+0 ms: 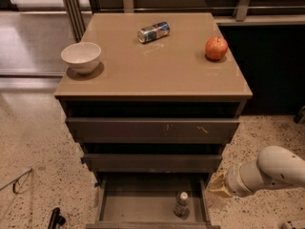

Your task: Pick blue plastic bottle from bottom drawer and place on counter

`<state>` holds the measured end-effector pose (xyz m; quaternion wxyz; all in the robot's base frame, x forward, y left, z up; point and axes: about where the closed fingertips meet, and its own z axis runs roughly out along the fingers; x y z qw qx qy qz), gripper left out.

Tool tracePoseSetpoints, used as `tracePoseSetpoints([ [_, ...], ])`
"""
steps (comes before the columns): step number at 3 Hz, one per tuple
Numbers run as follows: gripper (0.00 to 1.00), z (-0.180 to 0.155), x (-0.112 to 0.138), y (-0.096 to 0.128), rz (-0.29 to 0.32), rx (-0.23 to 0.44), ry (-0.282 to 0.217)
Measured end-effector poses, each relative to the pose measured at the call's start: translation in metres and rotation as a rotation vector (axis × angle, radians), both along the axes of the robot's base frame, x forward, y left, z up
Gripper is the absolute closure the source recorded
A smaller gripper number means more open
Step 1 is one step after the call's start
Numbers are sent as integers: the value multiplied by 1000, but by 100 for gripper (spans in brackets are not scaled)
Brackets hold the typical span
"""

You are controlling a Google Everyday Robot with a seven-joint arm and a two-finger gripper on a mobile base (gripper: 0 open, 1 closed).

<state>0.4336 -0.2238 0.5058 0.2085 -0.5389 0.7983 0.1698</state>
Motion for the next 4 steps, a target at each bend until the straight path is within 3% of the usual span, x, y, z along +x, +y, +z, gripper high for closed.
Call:
tracePoseSetpoints([
  [1,100,-53,5,15,33,119,-19],
  [2,100,-74,-4,22,43,143,9],
  [3,100,-83,-4,24,71,141,-27],
  [4,100,-113,3,27,85,127,-79],
])
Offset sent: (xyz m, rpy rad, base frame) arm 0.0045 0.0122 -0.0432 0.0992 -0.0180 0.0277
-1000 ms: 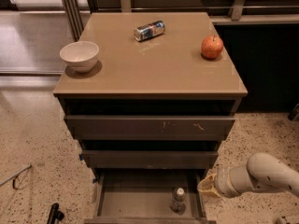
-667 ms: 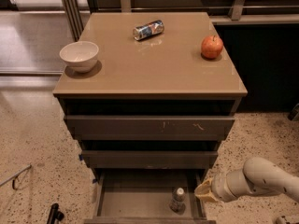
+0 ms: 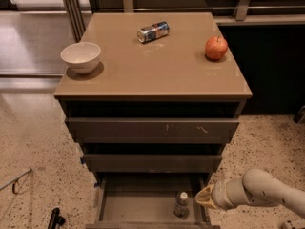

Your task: Pick blue plastic bottle from bottom drawer and place on counter

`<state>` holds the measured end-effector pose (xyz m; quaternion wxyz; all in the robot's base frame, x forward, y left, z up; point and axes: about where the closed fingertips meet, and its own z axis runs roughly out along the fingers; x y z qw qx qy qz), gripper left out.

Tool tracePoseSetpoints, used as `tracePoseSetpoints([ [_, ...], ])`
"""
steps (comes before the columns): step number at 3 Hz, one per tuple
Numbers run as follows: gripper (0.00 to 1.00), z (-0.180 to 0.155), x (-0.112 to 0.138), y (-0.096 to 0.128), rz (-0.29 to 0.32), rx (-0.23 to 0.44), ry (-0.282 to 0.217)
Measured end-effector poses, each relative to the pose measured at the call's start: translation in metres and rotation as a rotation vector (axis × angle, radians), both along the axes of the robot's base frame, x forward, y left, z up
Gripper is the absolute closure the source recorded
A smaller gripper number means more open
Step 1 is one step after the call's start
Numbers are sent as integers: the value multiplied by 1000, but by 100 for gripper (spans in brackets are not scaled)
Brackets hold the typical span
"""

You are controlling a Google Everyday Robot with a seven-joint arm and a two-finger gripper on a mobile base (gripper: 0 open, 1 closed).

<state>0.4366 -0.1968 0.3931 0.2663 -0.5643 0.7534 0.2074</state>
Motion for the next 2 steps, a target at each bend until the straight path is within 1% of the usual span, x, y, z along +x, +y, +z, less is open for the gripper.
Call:
tracePoseSetpoints([
  [1,100,-39,12,13,35,24,-54],
  [2,100,-39,12,13,35,23,-54],
])
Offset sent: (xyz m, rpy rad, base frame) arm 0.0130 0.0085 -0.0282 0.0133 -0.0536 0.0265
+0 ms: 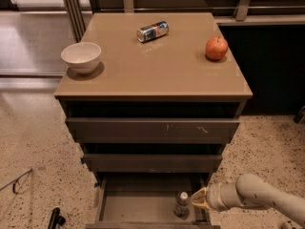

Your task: Pick blue plastic bottle from bottom drawer and place on counter

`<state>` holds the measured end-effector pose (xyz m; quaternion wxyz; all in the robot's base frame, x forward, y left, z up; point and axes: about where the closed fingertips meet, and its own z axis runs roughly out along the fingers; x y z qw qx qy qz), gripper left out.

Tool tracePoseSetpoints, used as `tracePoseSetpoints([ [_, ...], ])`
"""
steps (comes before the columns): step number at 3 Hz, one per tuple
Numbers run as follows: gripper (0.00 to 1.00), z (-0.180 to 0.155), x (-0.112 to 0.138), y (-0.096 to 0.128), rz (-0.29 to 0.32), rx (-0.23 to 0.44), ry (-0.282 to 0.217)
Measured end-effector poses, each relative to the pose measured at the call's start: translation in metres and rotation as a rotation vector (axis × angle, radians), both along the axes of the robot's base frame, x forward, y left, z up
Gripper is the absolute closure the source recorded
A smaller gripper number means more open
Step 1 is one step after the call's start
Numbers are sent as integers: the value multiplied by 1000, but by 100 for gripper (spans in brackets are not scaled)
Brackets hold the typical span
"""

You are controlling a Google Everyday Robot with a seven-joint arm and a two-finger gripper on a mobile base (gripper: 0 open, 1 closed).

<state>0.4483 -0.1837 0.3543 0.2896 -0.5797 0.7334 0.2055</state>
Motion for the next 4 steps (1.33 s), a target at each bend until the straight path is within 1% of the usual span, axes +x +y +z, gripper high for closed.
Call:
tracePoseSetpoints([
  [1,81,-10,1,8,30,-32,-29],
  [3,35,-29,11,16,52,-91,-55],
  [4,11,-38,17,11,47,-100,-58],
])
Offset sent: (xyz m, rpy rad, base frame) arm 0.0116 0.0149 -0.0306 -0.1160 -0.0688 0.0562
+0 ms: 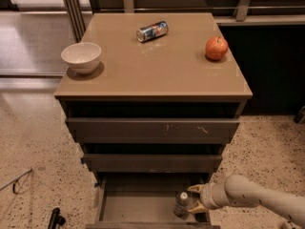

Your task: Pick blue plastic bottle from bottom drawer and place on counter

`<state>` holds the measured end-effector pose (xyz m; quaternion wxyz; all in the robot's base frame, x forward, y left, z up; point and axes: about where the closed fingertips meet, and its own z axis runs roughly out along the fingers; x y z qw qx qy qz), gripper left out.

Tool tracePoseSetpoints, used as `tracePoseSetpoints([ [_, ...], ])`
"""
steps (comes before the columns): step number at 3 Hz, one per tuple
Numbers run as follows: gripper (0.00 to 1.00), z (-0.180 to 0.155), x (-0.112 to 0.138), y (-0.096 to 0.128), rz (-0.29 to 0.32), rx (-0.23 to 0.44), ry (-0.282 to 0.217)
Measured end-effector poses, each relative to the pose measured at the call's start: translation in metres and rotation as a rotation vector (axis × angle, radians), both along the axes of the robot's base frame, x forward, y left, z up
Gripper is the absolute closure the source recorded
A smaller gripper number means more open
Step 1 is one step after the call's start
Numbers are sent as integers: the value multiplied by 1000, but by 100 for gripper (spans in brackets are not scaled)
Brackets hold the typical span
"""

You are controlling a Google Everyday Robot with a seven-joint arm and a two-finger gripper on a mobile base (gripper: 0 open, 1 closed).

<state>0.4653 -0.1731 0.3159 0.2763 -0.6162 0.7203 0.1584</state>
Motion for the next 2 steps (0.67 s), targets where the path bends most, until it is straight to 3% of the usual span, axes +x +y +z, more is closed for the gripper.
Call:
tracePoseSetpoints([
  [1,0,-10,5,-9,-14,-2,3],
  [2,0,-31,14,-12,-32,24,24],
])
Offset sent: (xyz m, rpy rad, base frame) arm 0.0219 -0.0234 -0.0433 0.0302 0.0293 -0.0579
